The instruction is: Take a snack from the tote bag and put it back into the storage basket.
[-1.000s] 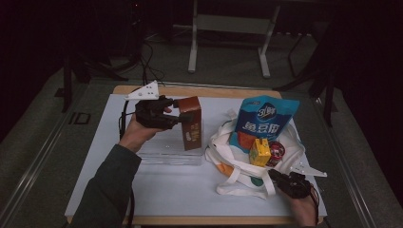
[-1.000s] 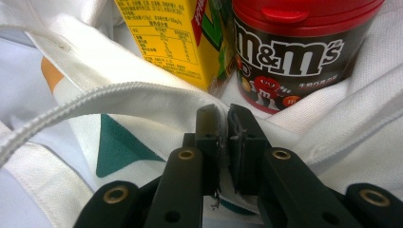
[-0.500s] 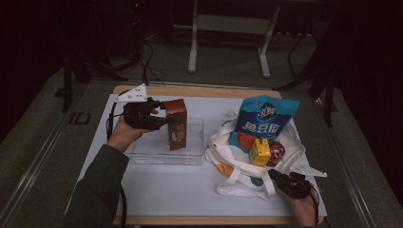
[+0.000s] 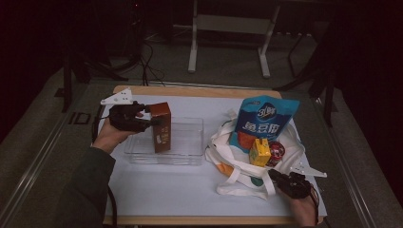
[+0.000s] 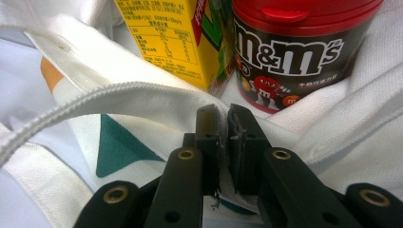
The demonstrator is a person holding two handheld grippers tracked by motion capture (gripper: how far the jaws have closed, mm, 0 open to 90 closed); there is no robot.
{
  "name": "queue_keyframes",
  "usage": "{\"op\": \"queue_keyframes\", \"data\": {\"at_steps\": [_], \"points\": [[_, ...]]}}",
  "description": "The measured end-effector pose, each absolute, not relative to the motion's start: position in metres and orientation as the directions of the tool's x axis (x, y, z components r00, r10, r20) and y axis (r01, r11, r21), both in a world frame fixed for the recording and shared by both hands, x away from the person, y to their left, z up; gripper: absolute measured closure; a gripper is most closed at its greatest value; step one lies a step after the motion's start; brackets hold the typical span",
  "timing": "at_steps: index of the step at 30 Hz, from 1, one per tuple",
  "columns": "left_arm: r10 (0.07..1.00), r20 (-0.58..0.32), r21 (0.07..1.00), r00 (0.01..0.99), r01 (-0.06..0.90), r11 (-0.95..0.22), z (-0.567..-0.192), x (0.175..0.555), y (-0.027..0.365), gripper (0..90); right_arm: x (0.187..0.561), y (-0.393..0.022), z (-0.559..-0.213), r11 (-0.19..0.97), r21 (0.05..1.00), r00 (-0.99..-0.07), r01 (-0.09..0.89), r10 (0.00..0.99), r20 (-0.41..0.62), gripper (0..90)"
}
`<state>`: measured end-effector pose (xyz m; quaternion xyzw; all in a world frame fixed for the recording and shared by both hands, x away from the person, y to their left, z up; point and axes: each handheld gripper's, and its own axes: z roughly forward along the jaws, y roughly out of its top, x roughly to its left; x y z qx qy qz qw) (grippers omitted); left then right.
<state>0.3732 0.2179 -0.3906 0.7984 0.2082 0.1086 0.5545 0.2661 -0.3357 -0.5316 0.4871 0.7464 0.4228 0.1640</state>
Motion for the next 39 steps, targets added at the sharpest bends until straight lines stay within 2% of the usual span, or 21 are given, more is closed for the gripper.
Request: {"op": "queue_keyframes", "data": {"at_steps": [7,14,23,39], "points": [[0.43,-0.04,0.905,0.902,0.215,-0.368,-0.394,0.371,0.215,42.9,0.266,-0.336,-0.532,0.168,0.791,-0.472,0.588,0.866,0.167,83.1],[0.371,-0.019,0.848,0.928,0.211,-0.486,-0.404,0.375,0.187,42.7,0.266,-0.336,-0.532,0.168,0.792,-0.472,0.588,0.865,0.167,83.2],[0.332,-0.026,0.846,0.943,0.198,-0.496,-0.405,0.379,0.16,41.5,0.266,-0.336,-0.532,0.171,0.791,-0.472,0.588,0.866,0.164,83.1],[0.269,-0.091,0.829,0.959,0.223,-0.512,-0.424,0.387,0.105,37.2,0.266,-0.335,-0.531,0.178,0.791,-0.476,0.586,0.865,0.159,83.1]]}}
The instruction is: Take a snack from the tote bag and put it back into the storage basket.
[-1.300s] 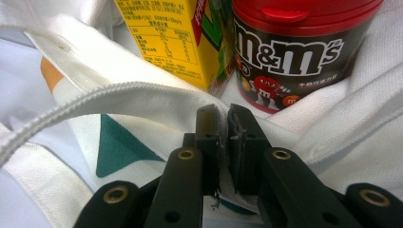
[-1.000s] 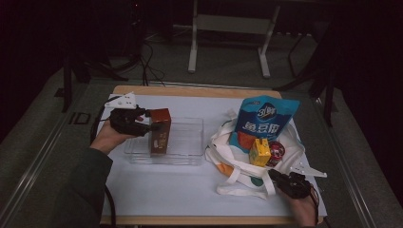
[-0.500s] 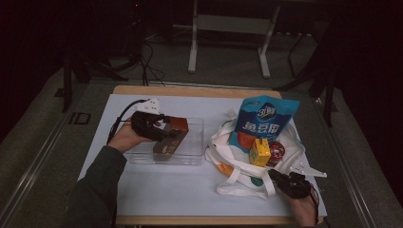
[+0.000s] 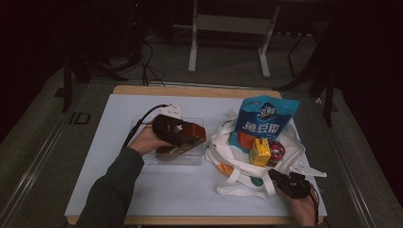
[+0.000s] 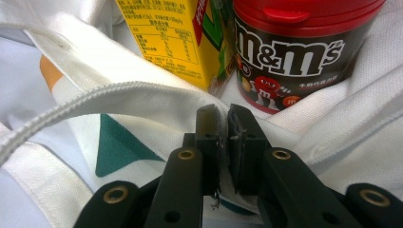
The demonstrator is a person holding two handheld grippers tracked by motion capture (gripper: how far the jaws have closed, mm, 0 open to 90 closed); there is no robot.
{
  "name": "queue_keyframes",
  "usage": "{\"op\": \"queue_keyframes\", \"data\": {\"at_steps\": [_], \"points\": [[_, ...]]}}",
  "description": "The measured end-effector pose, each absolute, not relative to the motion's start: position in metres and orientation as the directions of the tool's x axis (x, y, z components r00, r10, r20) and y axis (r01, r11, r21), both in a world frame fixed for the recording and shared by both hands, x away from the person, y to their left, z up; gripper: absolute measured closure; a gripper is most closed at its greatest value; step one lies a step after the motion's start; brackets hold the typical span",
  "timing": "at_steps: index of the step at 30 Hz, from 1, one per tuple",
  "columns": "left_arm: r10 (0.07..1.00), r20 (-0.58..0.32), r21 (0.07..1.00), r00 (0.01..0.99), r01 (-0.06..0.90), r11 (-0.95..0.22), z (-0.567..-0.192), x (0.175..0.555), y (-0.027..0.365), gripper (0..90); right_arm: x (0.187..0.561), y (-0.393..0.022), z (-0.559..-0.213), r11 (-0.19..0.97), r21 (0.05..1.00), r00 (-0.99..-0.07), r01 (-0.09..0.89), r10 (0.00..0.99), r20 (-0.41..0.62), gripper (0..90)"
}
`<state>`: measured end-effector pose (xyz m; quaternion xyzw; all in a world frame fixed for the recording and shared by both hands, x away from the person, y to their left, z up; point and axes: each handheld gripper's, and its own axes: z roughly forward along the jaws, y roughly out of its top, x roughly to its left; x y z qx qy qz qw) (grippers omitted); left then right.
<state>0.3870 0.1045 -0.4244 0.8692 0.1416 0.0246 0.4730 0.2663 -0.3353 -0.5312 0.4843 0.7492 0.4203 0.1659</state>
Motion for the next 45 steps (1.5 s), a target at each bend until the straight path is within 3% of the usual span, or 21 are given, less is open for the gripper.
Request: {"op": "queue_keyframes", "data": {"at_steps": [19,40,45], "points": [[0.252,-0.056,0.769,0.966,0.202,-0.607,-0.436,0.383,0.095,36.3,0.266,-0.335,-0.531,0.178,0.791,-0.476,0.585,0.865,0.157,83.1],[0.295,-0.068,0.687,0.953,0.259,-0.679,-0.449,0.381,0.091,32.5,0.266,-0.335,-0.531,0.175,0.791,-0.474,0.586,0.866,0.159,83.1],[0.302,-0.076,0.703,0.95,0.266,-0.659,-0.446,0.381,0.087,29.3,0.266,-0.335,-0.532,0.174,0.792,-0.474,0.586,0.866,0.16,83.1]]}}
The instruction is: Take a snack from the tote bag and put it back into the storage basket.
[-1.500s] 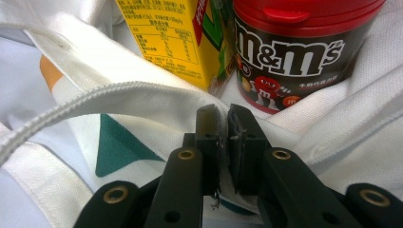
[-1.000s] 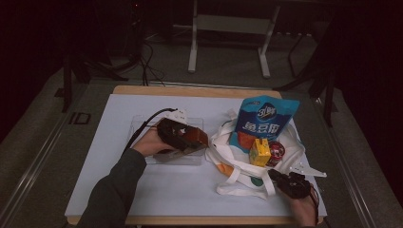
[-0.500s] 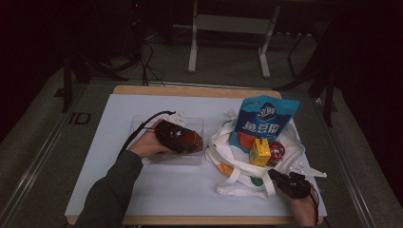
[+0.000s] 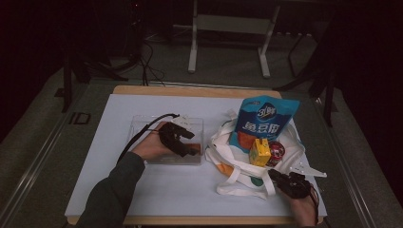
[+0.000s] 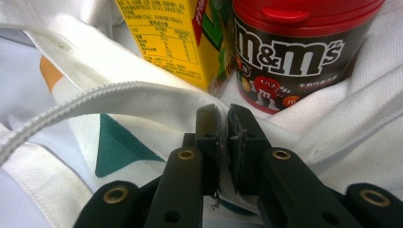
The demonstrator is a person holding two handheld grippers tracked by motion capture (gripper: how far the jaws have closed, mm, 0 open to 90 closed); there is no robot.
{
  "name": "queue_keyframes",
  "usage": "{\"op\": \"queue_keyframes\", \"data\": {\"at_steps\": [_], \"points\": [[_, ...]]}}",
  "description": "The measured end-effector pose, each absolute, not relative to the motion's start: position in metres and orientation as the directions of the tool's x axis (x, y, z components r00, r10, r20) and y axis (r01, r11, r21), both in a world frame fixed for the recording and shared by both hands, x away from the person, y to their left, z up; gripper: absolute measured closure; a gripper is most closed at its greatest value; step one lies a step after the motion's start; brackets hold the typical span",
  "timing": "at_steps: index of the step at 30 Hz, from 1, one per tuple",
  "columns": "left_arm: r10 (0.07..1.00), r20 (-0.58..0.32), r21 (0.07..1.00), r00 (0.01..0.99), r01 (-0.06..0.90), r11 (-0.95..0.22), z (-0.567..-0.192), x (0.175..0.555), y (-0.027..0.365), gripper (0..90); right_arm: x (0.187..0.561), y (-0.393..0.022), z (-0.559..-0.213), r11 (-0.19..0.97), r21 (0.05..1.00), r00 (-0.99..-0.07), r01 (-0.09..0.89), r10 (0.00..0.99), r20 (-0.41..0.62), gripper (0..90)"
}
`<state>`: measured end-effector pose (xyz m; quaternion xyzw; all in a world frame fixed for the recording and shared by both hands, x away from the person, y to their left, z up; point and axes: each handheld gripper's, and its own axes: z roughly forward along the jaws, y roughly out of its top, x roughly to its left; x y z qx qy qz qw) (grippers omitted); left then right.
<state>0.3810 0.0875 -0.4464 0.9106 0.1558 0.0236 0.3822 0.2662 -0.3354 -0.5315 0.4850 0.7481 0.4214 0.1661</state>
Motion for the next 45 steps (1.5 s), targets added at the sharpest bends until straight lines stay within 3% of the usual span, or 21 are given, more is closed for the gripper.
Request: {"op": "queue_keyframes", "data": {"at_steps": [11,45], "points": [[0.33,-0.019,0.751,0.944,0.231,-0.618,-0.437,0.374,0.082,28.6,0.266,-0.335,-0.532,0.172,0.793,-0.473,0.585,0.866,0.161,82.9],[0.382,0.017,0.815,0.924,0.208,-0.541,-0.437,0.366,0.049,28.8,0.266,-0.335,-0.532,0.173,0.795,-0.475,0.582,0.865,0.16,82.3]]}}
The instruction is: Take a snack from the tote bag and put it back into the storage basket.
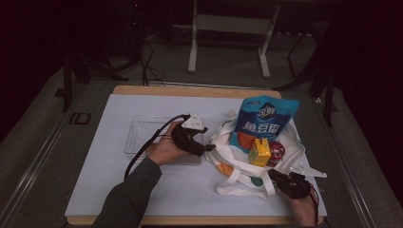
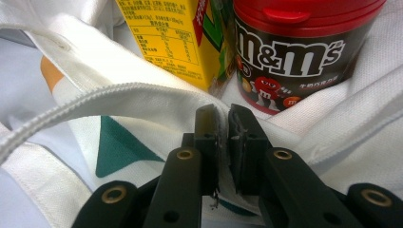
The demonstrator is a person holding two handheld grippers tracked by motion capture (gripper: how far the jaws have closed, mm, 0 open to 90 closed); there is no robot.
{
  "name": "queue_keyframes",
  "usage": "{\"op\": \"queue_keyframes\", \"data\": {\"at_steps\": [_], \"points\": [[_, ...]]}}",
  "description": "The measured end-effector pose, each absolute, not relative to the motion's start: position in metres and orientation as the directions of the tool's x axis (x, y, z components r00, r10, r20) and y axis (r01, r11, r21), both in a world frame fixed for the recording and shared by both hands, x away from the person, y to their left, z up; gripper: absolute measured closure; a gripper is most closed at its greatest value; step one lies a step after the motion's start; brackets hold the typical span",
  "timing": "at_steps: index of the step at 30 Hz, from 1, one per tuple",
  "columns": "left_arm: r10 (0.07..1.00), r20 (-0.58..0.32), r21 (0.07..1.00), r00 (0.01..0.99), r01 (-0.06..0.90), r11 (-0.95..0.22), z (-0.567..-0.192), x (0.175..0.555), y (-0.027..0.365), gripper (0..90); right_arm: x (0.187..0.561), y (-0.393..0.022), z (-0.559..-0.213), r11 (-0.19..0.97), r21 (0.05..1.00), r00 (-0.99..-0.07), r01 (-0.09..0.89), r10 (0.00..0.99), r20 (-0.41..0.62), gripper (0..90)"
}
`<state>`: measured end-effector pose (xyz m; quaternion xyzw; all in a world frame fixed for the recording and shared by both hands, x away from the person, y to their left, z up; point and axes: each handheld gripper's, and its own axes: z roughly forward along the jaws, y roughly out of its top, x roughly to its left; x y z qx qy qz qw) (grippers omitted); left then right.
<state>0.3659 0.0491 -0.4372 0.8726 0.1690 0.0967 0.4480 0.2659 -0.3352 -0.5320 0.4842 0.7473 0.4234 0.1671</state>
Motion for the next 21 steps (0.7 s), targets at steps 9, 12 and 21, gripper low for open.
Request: {"op": "queue_keyframes", "data": {"at_steps": [9,12,21], "points": [[0.386,0.021,0.827,0.922,0.201,-0.526,-0.436,0.363,0.036,28.8,0.266,-0.335,-0.532,0.172,0.796,-0.474,0.58,0.866,0.159,82.0],[0.397,0.031,0.833,0.917,0.196,-0.518,-0.435,0.362,0.031,28.8,0.266,-0.335,-0.532,0.172,0.796,-0.475,0.58,0.866,0.158,82.0],[0.406,0.037,0.848,0.913,0.187,-0.497,-0.434,0.36,0.013,28.8,0.266,-0.335,-0.532,0.173,0.798,-0.475,0.578,0.866,0.157,81.8]]}}
